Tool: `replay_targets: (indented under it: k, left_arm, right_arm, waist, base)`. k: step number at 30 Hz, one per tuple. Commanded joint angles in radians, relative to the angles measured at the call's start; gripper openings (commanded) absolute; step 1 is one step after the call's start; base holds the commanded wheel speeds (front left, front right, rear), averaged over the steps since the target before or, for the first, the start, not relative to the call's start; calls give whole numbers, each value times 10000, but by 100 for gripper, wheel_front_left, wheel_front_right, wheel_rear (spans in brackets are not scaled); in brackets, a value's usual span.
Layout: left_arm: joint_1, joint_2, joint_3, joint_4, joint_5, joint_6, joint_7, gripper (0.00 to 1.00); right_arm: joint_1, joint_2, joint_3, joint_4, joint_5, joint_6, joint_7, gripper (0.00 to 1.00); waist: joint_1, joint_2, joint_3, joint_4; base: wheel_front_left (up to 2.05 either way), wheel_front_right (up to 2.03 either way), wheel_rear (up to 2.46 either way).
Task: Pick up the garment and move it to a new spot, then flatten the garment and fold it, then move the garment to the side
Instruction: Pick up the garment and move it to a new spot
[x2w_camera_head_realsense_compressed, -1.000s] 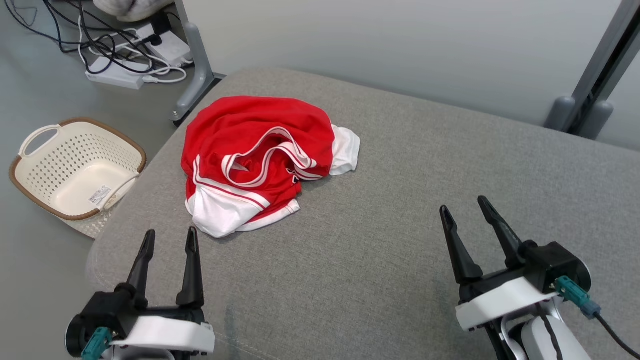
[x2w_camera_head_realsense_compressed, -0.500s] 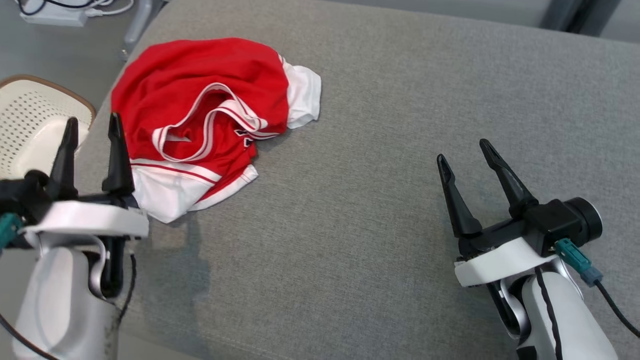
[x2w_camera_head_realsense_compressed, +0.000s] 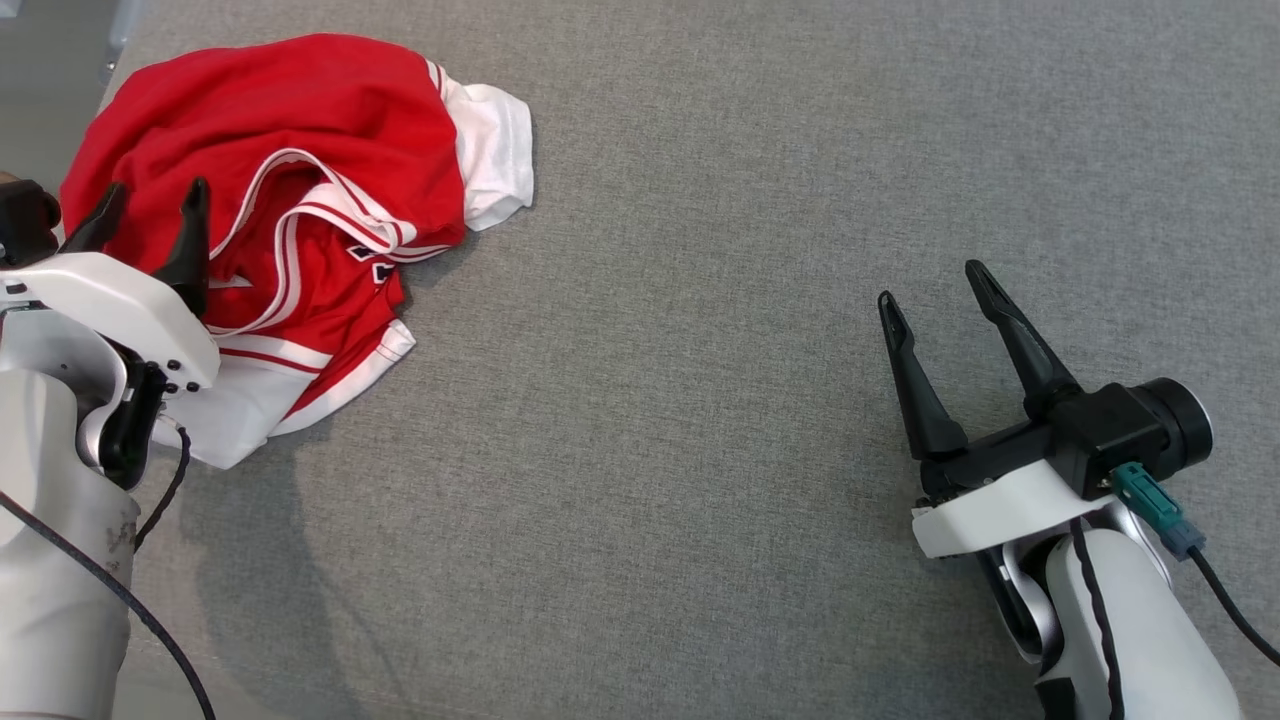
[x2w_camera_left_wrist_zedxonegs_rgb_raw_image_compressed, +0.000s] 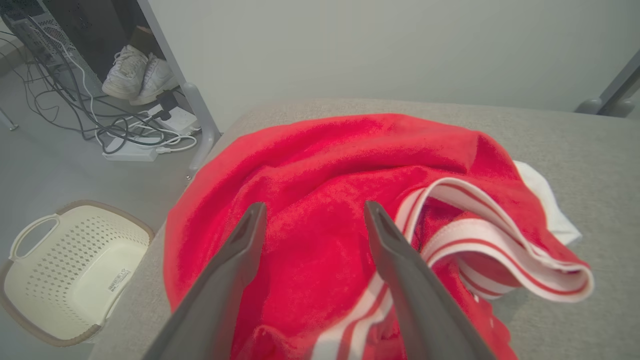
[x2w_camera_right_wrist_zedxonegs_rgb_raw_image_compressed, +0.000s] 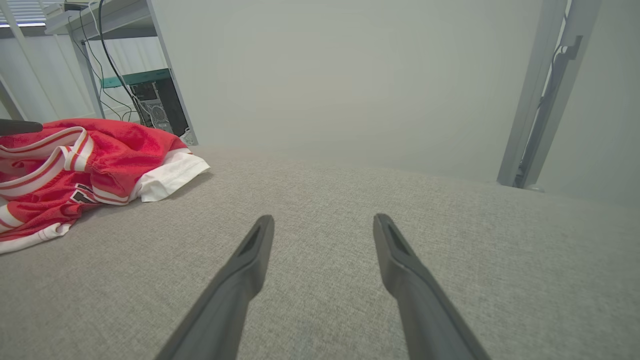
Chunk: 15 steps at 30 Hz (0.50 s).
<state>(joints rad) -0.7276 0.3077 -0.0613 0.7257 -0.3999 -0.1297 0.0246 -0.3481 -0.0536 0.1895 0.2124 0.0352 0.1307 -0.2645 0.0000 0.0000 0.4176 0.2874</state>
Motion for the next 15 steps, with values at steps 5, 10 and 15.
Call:
replay_targets:
  k: [5, 10, 15]
  left_arm:
    - [-509, 287, -291, 854, -137, -9, 252, 100]
    - [-833, 358, -714, 1595, -367, -10, 691, 100]
    - [-1035, 433, -1144, 1829, -915, -10, 845, 0]
  right_arm:
    - [-123, -15, 19, 74, 43, -1, -23, 100]
    - [-139, -11, 57, 151, 40, -1, -23, 100]
    - [-191, -7, 87, 217, 4, 1, -23, 100]
  waist:
    - [0, 0, 152, -130]
    - [0, 0, 211, -152]
    - [0, 0, 219, -141]
  base:
    - [0, 0, 0]
    - [0, 0, 0]
    - [0, 0, 0]
